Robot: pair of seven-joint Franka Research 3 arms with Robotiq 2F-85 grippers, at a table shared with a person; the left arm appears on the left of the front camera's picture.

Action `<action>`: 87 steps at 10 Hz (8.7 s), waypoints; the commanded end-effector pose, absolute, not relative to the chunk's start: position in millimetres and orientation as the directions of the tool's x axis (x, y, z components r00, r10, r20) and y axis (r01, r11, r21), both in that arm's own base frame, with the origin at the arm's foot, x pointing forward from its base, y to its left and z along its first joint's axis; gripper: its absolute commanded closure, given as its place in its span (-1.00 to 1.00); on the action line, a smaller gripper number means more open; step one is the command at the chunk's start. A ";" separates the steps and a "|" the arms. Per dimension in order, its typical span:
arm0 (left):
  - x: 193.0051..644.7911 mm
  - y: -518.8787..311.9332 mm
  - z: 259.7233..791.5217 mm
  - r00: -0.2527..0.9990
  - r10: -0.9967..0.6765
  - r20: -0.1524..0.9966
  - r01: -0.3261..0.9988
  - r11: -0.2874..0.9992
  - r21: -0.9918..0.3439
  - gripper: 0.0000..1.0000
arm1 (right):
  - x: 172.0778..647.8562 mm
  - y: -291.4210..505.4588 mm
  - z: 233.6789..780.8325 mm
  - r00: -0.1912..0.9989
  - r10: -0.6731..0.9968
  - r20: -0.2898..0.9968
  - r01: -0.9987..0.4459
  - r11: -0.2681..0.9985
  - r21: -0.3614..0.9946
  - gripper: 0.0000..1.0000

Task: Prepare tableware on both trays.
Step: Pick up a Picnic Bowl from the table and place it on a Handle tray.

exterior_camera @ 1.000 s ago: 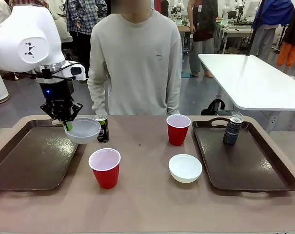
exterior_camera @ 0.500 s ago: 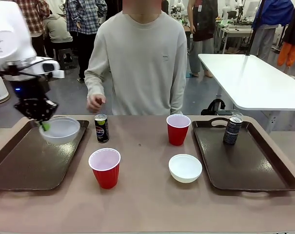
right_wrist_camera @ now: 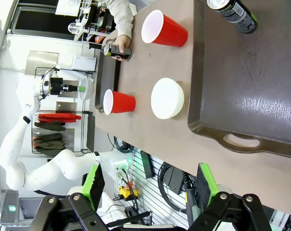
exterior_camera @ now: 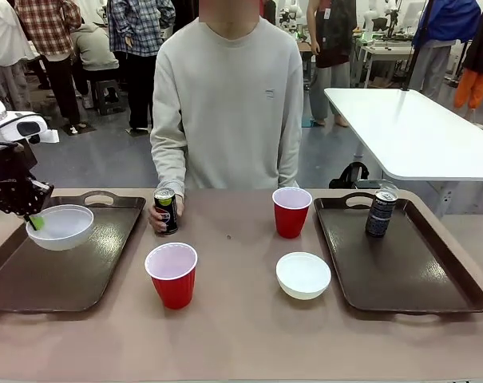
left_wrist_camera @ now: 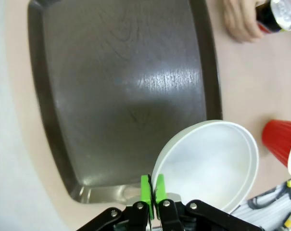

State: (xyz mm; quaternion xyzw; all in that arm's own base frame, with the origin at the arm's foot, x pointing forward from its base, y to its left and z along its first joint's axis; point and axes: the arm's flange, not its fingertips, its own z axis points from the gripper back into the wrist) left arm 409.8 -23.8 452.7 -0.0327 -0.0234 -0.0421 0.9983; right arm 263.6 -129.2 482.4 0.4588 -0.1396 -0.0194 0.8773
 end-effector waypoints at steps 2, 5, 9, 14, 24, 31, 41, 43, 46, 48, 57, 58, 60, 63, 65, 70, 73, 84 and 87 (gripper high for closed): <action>406.5 -37.1 461.4 0.992 -0.120 0.039 0.122 0.991 -0.061 0.92 | 265.5 -128.3 481.7 0.958 -0.161 0.239 -0.112 0.556 0.823 -1.00; 427.9 -37.3 420.0 0.999 -0.024 -0.032 0.023 1.000 -0.016 0.92 | 265.5 -128.3 481.7 0.958 -0.161 0.239 -0.112 0.556 0.823 -1.00; 338.2 -11.7 432.4 0.953 -0.215 -0.213 0.223 0.975 0.011 0.92 | 265.5 -128.3 481.7 0.958 -0.161 0.239 -0.112 0.556 0.823 -1.00; 355.7 -12.7 425.6 0.966 -0.153 -0.209 0.165 0.985 0.041 0.92 | 265.5 -128.3 481.7 0.958 -0.161 0.239 -0.112 0.556 0.823 -1.00; 442.0 -41.6 352.6 0.999 0.001 -0.040 -0.003 0.999 -0.048 -0.24 | 265.5 -128.3 481.7 0.958 -0.161 0.239 -0.112 0.556 0.823 -1.00; 406.7 -21.5 437.9 0.970 -0.234 -0.068 0.217 0.957 -0.194 -1.00 | 265.5 -128.3 481.7 0.958 -0.161 0.239 -0.112 0.556 0.823 -1.00; 370.8 148.3 464.6 0.969 0.246 0.010 -0.086 0.377 -0.922 -1.00 | 265.5 -128.3 481.7 0.958 -0.161 0.239 -0.112 0.556 0.823 -1.00; 372.1 152.2 463.0 0.970 0.245 0.014 -0.095 0.428 -0.899 -1.00 | 265.5 -128.3 481.7 0.958 -0.161 0.239 -0.112 0.556 0.823 -1.00; 370.1 167.6 459.6 0.980 0.200 0.001 -0.078 0.391 -0.917 -1.00 | 265.5 -128.3 481.7 0.958 -0.161 0.239 -0.112 0.556 0.823 -1.00; 370.1 167.6 459.6 0.980 0.200 0.001 -0.078 0.391 -0.917 -1.00 | 235.9 -88.8 496.1 0.968 -0.056 0.245 -0.123 0.743 0.658 -1.00; 370.1 167.6 459.6 0.980 0.200 0.001 -0.078 0.391 -0.917 -1.00 | 351.2 112.1 412.4 0.988 -0.151 0.036 0.142 0.973 0.182 -1.00; 370.1 167.6 459.6 0.980 0.200 0.001 -0.078 0.391 -0.917 -1.00 | 356.3 118.4 408.4 0.985 -0.163 0.050 0.149 0.967 0.208 -1.00; 370.1 167.6 459.6 0.980 0.200 0.001 -0.078 0.391 -0.917 -1.00 | 338.3 109.4 434.0 0.996 -0.094 0.001 0.092 0.968 0.236 -1.00; 370.1 167.6 459.6 0.980 0.200 0.001 -0.078 0.391 -0.917 -1.00 | 347.2 111.9 426.4 0.995 -0.100 0.008 0.095 0.965 0.245 -1.00; 370.1 167.6 459.6 0.980 0.200 0.001 -0.078 0.391 -0.917 -1.00 | 348.4 142.7 411.7 0.993 -0.104 0.063 0.096 0.988 0.117 -1.00; 370.1 167.6 459.6 0.980 0.200 0.001 -0.078 0.391 -0.917 -1.00 | 390.5 189.0 368.4 0.994 -0.107 -0.001 0.107 0.994 0.024 -1.00; 370.1 167.6 459.6 0.980 0.200 0.001 -0.078 0.391 -0.917 -1.00 | 403.0 203.0 346.9 0.997 -0.070 0.017 0.070 0.997 0.013 -1.00; 370.1 167.6 459.6 0.980 0.200 0.001 -0.078 0.391 -0.917 -1.00 | 227.3 123.8 426.7 0.995 -0.010 0.099 0.013 0.999 -0.030 -1.00; 370.1 167.6 459.6 0.980 0.200 0.001 -0.078 0.391 -0.917 -1.00 | 248.2 125.9 417.3 0.999 -0.007 0.047 0.007 1.000 -0.003 -1.00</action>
